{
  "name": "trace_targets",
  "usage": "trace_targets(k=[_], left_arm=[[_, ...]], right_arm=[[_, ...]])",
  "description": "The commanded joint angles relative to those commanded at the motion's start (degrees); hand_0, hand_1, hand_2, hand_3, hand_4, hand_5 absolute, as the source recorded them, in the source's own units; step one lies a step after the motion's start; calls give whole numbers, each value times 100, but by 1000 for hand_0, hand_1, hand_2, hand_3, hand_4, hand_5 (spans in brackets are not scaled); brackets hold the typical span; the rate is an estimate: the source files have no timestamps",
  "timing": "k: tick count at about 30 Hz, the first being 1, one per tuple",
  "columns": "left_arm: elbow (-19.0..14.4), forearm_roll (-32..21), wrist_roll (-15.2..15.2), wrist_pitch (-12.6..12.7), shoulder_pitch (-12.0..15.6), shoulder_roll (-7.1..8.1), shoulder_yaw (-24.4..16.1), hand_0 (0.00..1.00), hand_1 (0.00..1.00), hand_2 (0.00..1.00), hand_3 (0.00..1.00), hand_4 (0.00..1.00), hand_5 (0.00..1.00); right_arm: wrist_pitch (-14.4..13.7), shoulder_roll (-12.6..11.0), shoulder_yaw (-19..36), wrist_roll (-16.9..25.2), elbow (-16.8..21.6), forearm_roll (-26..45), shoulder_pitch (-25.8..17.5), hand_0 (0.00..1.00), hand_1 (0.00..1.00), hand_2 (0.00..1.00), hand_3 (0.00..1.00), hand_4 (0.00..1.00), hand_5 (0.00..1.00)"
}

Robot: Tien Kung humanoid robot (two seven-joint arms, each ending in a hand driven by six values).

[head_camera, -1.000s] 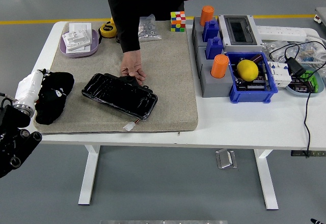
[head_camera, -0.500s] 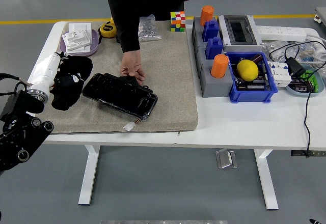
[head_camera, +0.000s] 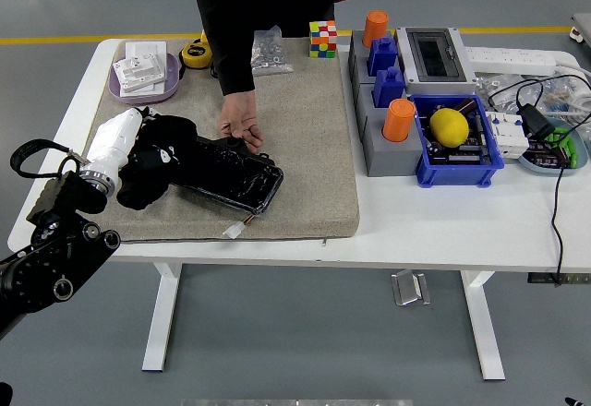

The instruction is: Pick the rag up,wipe the panel,place it on the desk

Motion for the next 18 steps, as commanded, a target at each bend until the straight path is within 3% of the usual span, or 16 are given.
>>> trace_targets(k=[13,18], left_arm=[[-241,2,72,-14,-46,-48,531,216,401,456,259,2,2],[-485,-20,129,-33,-56,-42,747,216,401,456,259,2,2]], right_arm=[[37,-47,-19,-2,-26,32,-4,719,600,663,577,966,537],[60,-62,-41,-12,-45,51,-7,719,600,663,577,966,537]])
